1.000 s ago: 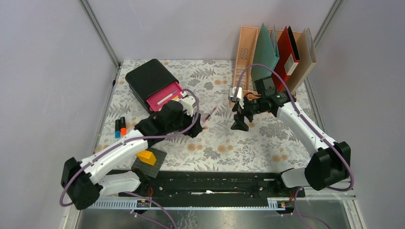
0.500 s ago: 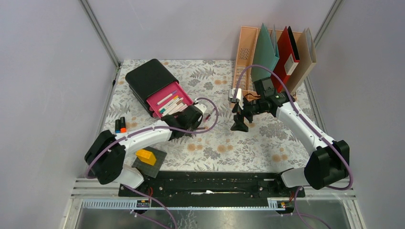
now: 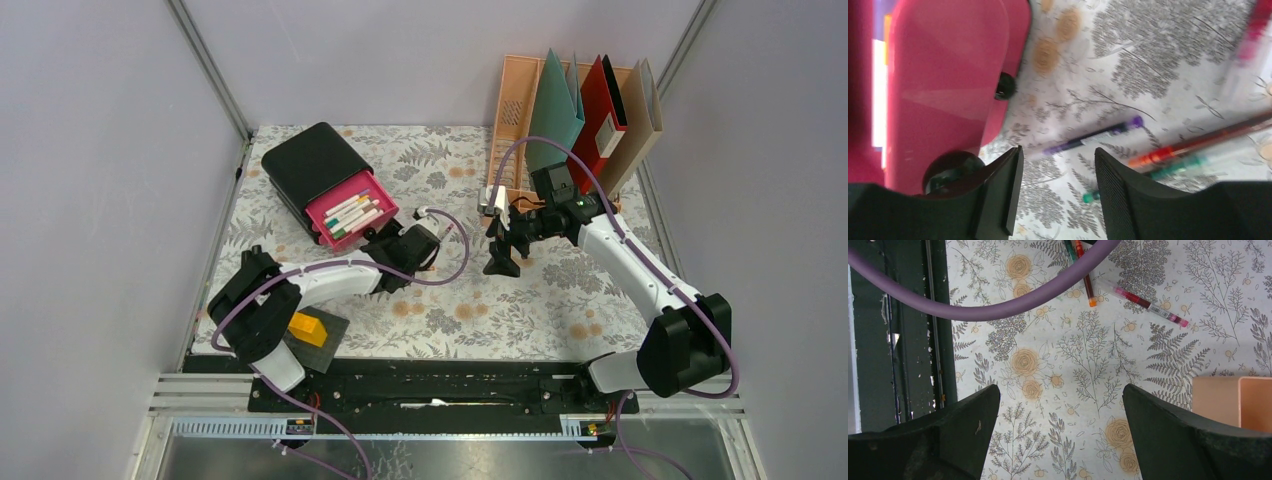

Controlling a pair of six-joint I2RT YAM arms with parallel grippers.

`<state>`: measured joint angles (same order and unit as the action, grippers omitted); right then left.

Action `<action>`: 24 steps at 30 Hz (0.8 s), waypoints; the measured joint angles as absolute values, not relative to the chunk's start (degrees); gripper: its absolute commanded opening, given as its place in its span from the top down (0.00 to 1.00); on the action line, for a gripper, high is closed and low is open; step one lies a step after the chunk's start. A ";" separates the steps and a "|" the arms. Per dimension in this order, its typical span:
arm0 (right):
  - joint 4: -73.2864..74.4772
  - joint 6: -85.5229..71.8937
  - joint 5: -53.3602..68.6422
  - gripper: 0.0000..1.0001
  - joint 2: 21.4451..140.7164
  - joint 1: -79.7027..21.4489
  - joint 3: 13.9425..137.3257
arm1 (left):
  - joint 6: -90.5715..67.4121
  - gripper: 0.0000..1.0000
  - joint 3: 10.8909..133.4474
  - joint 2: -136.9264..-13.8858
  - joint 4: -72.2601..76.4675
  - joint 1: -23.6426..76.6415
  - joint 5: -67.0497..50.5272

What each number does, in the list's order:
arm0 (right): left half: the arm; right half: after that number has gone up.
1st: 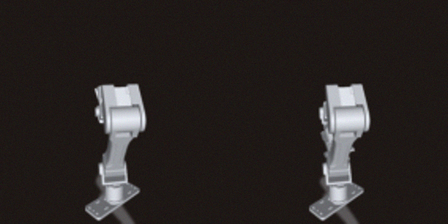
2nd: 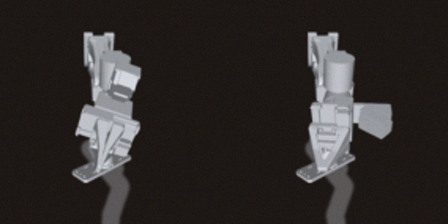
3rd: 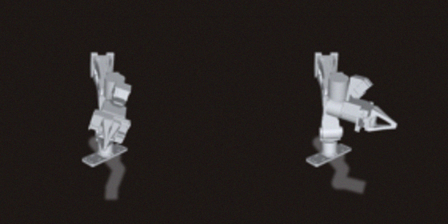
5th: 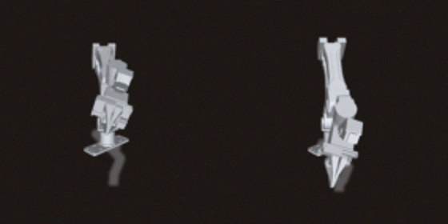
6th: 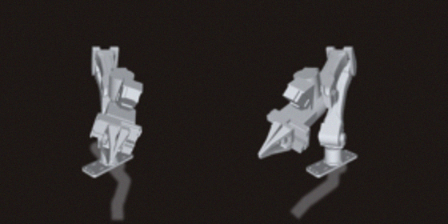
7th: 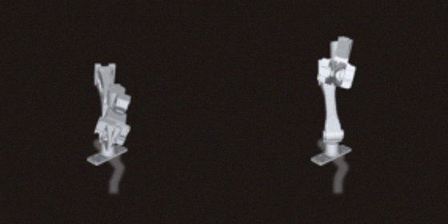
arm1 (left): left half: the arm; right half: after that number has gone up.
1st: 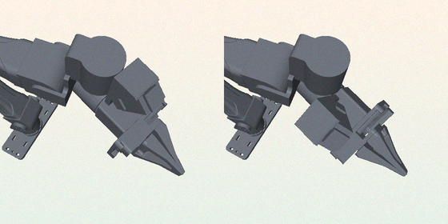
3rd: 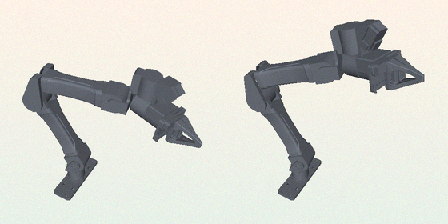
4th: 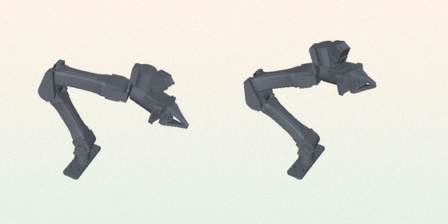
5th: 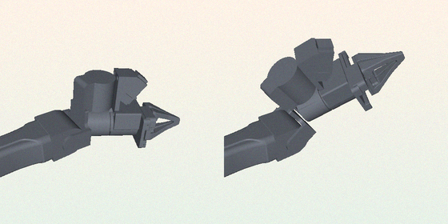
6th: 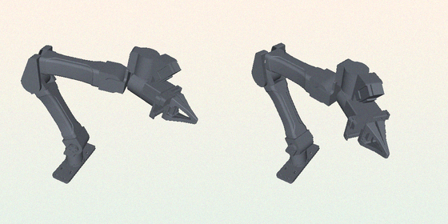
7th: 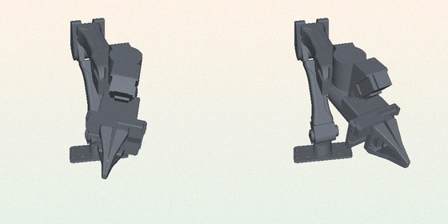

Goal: Organize the desk
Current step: Close the drawer in the storage box.

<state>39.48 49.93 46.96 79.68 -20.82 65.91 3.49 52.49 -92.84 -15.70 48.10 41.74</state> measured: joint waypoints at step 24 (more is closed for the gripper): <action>39.59 50.74 47.11 0.00 79.68 -20.62 65.76 | 4.25 0.04 66.78 -98.39 -13.39 36.05 42.06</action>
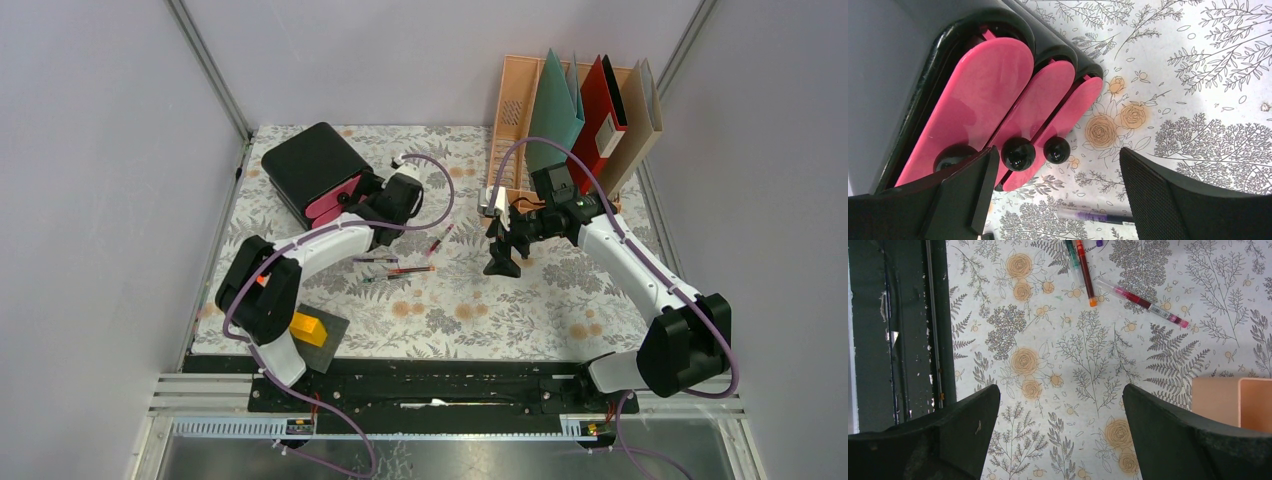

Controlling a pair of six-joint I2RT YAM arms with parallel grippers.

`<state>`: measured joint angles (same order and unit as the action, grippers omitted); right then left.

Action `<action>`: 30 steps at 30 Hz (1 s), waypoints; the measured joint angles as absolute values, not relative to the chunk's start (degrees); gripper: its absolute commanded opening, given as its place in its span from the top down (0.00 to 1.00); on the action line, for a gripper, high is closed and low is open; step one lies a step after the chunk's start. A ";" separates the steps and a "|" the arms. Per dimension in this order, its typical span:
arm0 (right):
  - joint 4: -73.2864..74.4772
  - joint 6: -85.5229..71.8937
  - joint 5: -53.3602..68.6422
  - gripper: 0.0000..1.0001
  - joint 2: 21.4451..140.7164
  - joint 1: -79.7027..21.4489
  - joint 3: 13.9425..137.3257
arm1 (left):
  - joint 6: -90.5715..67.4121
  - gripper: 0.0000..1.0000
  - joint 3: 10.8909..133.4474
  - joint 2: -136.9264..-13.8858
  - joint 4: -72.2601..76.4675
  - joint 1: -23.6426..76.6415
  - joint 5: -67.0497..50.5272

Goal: Organize the desk
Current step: Close the drawer in the storage box.

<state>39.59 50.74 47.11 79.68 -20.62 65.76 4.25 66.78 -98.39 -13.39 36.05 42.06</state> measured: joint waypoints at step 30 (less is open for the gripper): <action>40.42 51.27 47.68 0.00 79.77 -20.62 65.76 | -25.82 0.57 48.99 -80.68 -7.18 33.39 36.40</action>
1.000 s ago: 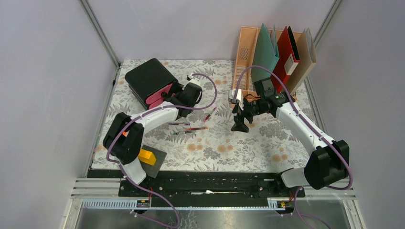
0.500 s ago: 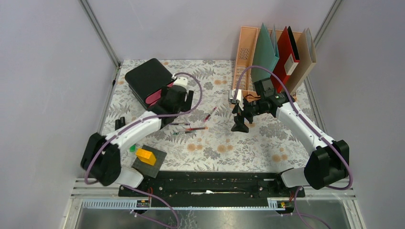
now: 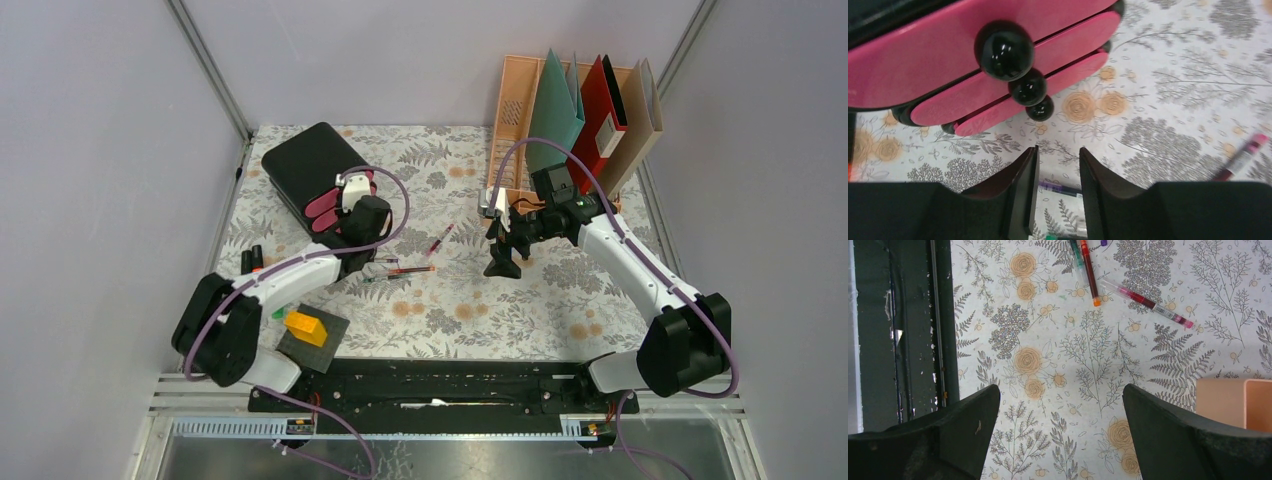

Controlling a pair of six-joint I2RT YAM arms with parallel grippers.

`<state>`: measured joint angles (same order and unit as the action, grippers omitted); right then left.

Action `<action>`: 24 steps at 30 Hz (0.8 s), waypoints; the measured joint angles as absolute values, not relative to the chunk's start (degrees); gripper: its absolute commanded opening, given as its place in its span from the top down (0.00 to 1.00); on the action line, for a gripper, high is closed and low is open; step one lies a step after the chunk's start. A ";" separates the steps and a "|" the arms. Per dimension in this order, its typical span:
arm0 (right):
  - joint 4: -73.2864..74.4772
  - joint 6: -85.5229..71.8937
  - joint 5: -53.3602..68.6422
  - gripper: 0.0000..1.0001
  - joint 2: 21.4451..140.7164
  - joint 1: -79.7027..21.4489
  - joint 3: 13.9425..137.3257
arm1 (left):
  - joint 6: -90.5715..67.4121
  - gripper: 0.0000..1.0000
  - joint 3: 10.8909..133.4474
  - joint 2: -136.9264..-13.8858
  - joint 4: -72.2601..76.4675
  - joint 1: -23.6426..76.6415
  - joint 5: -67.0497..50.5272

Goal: Organize the desk
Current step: Close the drawer in the storage box, then open the drawer in the storage box.

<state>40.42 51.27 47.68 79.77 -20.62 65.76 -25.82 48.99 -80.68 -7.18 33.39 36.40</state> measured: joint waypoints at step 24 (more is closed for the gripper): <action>40.45 51.42 47.66 0.00 79.94 -20.60 65.73 | -34.15 0.66 59.44 -98.85 -6.81 28.32 50.76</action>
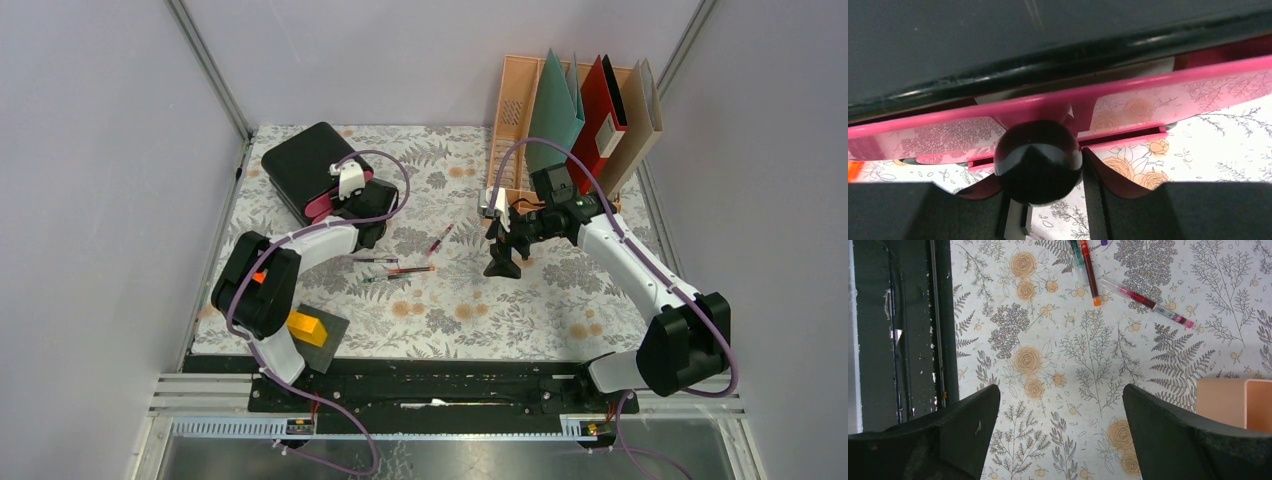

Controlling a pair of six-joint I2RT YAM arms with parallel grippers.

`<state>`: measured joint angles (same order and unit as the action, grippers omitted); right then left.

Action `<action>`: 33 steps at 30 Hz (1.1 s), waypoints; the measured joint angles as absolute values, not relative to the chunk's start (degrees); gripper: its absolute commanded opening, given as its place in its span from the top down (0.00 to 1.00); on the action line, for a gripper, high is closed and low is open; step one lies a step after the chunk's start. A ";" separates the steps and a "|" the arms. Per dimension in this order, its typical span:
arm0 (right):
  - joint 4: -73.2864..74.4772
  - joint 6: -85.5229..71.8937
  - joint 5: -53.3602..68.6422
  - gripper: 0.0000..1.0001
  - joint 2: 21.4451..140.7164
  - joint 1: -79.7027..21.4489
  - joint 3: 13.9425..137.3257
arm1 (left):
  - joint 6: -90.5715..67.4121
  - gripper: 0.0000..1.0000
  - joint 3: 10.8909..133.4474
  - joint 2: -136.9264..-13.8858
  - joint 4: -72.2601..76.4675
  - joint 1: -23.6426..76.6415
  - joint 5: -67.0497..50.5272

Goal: Organize the desk
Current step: Open the drawer in the storage box.

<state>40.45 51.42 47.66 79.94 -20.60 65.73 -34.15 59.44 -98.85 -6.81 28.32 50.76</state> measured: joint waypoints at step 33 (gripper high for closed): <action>40.45 51.64 47.68 0.00 80.12 -20.58 65.73 | -40.71 0.01 52.53 -83.61 -12.36 41.12 39.99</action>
<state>40.45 51.64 47.68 80.12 -20.58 65.73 -40.71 52.53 -83.61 -12.36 41.12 39.99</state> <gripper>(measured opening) 0.994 0.980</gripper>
